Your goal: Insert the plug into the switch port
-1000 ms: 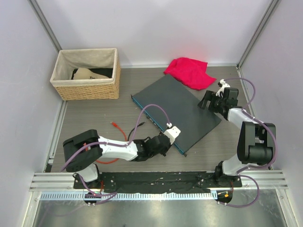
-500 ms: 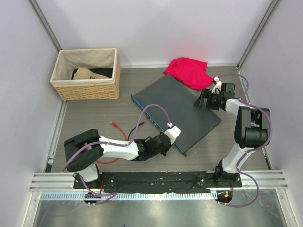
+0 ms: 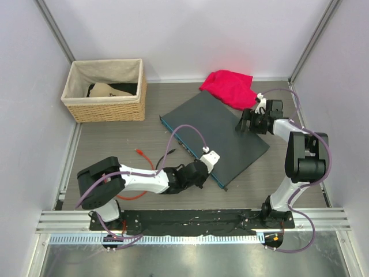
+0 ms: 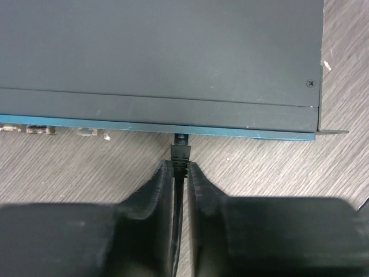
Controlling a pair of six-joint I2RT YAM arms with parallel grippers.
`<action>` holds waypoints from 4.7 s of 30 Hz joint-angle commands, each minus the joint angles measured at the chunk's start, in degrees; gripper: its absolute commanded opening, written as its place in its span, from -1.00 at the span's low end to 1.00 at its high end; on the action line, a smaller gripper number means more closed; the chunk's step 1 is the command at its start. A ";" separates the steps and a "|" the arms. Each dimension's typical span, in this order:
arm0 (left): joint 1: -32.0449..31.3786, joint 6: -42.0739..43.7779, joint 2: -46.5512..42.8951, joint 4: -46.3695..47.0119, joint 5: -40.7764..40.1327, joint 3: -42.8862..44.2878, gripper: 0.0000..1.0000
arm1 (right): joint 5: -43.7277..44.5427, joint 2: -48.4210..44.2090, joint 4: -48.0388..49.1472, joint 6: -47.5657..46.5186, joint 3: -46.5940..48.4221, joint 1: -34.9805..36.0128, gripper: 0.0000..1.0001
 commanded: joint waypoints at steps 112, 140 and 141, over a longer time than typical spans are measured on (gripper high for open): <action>-4.51 14.20 -24.86 -4.81 -27.69 -5.10 -1.00 | 1.51 -27.39 17.32 36.78 -16.22 43.56 -0.17; 13.32 -2.57 -45.08 -3.86 15.50 -12.83 0.80 | -8.42 -36.96 37.25 23.24 -25.79 43.65 -0.98; 14.38 -4.41 -45.34 -3.24 18.16 -13.27 0.83 | -8.94 -37.40 38.06 23.15 -26.15 43.65 -0.98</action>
